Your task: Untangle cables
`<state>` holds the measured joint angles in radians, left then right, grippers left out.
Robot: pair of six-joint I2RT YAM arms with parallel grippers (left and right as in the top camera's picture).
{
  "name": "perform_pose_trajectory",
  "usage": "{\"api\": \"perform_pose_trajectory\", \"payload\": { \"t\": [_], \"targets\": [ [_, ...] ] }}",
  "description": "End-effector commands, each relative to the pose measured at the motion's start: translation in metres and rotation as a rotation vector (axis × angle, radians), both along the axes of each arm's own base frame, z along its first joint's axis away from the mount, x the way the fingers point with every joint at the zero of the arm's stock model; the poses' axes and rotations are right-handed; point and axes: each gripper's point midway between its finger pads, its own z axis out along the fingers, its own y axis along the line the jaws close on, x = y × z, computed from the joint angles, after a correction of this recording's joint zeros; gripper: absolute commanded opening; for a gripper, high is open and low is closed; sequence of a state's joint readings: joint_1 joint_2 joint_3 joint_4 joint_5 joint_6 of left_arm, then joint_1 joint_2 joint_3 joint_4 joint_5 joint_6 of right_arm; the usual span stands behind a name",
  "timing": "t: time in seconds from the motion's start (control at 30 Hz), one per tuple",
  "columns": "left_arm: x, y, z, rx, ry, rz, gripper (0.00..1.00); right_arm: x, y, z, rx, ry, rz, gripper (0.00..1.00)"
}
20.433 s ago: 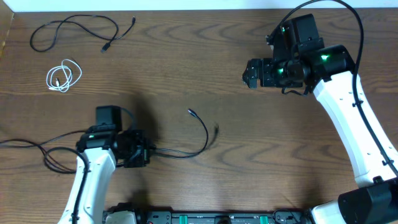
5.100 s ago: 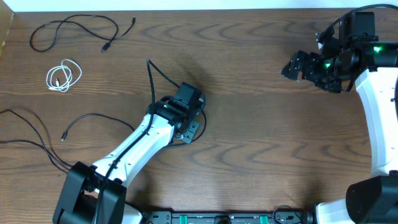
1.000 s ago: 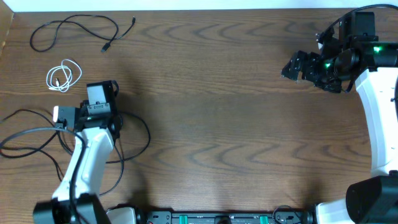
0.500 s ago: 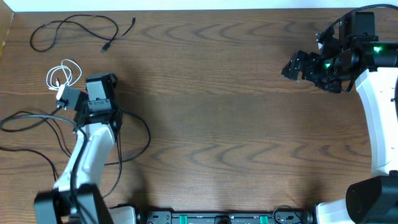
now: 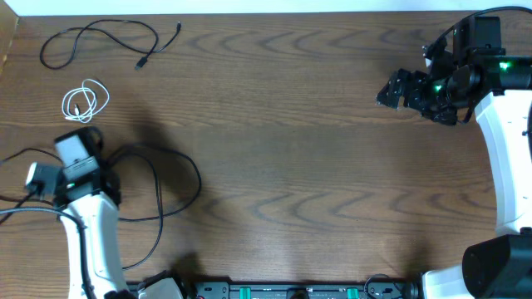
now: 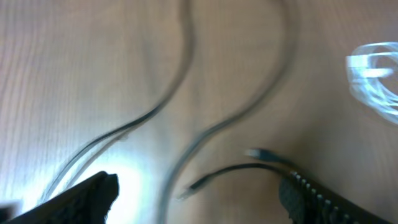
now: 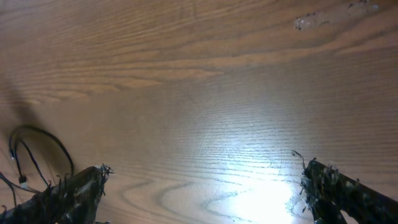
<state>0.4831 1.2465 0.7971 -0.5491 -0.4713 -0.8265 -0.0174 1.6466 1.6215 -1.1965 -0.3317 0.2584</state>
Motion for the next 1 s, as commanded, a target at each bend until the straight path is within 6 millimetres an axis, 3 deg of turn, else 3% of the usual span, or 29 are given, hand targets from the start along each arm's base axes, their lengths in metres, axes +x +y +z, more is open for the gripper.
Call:
{"api": "perform_pose_trajectory", "payload": {
  "t": [0.0, 0.17, 0.37, 0.53, 0.67, 0.77, 0.87, 0.97],
  "targets": [
    [-0.020, 0.005, -0.019, -0.098, 0.029, 0.082, 0.90, 0.002, 0.000, 0.007, -0.015, -0.029, 0.013, 0.99],
    [-0.059, 0.016, -0.046, -0.188, 0.134, 0.222, 0.89, 0.002, 0.000, 0.006, -0.015, -0.026, 0.013, 0.99],
    [-0.090, 0.031, -0.070, -0.251, 0.195, 0.347, 0.89, 0.002, 0.000, 0.005, -0.016, -0.024, 0.014, 0.99],
    [-0.108, 0.039, -0.080, -0.284, 0.205, 0.416, 0.89, 0.002, 0.000, 0.005, -0.016, -0.025, 0.014, 0.99],
    [-0.105, 0.044, -0.082, -0.308, 0.180, 0.372, 0.88, 0.003, 0.000, 0.006, -0.016, -0.032, 0.013, 0.99],
    [-0.088, 0.045, -0.086, -0.340, 0.141, 0.253, 0.85, 0.005, 0.000, 0.007, -0.016, -0.040, 0.014, 0.99],
    [-0.075, 0.037, -0.092, -0.389, 0.125, 0.135, 0.79, 0.007, 0.000, 0.008, -0.016, -0.050, 0.013, 0.99],
    [-0.080, 0.021, -0.102, -0.448, 0.156, 0.084, 0.74, 0.008, 0.000, 0.008, -0.016, -0.051, 0.013, 0.99]
  ]
}}
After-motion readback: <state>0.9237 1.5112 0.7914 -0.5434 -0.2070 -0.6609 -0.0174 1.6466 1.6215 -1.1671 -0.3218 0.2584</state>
